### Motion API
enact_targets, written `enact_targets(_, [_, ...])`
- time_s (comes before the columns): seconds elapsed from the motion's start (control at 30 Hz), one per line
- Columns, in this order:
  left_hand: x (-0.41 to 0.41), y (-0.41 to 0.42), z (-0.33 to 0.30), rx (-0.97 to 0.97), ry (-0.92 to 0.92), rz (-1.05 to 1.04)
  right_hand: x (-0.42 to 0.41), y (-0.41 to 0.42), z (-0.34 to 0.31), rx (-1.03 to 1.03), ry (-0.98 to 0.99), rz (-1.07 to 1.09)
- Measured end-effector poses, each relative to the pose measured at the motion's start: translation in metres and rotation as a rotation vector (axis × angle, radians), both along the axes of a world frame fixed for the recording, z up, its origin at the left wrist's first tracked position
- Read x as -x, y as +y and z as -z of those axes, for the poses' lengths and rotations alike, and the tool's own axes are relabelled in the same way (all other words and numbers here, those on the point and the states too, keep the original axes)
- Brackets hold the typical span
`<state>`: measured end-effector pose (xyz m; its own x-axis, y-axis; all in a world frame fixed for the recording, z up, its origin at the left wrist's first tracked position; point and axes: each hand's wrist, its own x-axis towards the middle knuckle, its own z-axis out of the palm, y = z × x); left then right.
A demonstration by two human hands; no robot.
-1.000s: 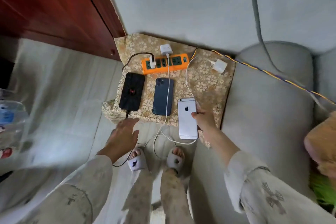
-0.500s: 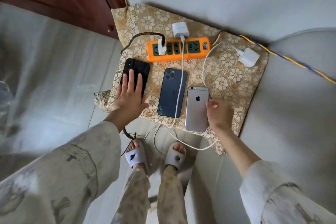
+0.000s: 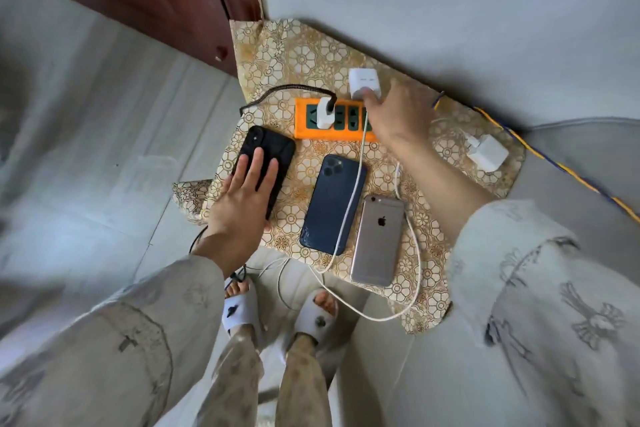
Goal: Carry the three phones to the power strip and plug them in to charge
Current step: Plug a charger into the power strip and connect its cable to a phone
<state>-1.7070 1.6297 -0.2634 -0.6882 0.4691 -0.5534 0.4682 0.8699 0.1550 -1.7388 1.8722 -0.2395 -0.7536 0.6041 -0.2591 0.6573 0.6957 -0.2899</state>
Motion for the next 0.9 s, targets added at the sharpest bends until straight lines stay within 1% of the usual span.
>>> enact_targets(0.07, [-0.001, -0.002, 0.004, -0.011, -0.001, 0.003, 0.015, 0.006, 0.010, -0.070, -0.104, -0.019])
enact_targets(0.1, [-0.001, -0.002, 0.005, -0.016, -0.006, 0.003, 0.019, 0.007, 0.014, -0.069, -0.139, -0.020])
enact_targets(0.2, [0.001, -0.002, 0.004, -0.031, -0.017, -0.009, 0.027, 0.005, 0.020, -0.045, -0.159, -0.009])
enact_targets(0.27, [0.001, -0.002, 0.003, -0.036, -0.023, -0.015, 0.027, 0.005, 0.017, -0.011, -0.066, -0.014])
enact_targets(0.3, [0.001, -0.002, 0.003, -0.038, -0.022, -0.019, 0.025, 0.007, 0.013, 0.041, 0.006, 0.002])
enact_targets(0.37, [0.000, -0.002, 0.003, -0.038, -0.023, -0.018, 0.015, 0.015, -0.002, 0.219, 0.126, 0.042])
enact_targets(0.4, [0.000, -0.003, 0.004, -0.038, -0.024, -0.018, 0.008, 0.020, -0.009, 0.301, 0.132, 0.031])
enact_targets(0.43, [0.000, -0.003, 0.003, -0.039, -0.026, -0.021, 0.000, 0.025, -0.016, 0.357, 0.096, -0.008])
enact_targets(0.47, [0.000, -0.002, 0.003, -0.040, -0.028, -0.026, -0.007, 0.030, -0.023, 0.365, 0.024, -0.080])
enact_targets(0.53, [0.000, -0.001, 0.001, -0.041, -0.036, -0.036, -0.017, 0.035, -0.032, 0.262, -0.151, -0.287])
enact_targets(0.6, [0.000, 0.000, 0.000, -0.037, -0.038, -0.040, -0.017, 0.035, -0.035, 0.213, -0.229, -0.416])
enact_targets(0.73, [0.000, 0.003, -0.005, -0.024, -0.062, -0.049, -0.003, 0.036, -0.036, 0.274, -0.228, -0.446])
enact_targets(0.9, [0.001, 0.003, -0.009, -0.026, -0.076, -0.055, 0.002, 0.035, -0.035, 0.289, -0.238, -0.489])
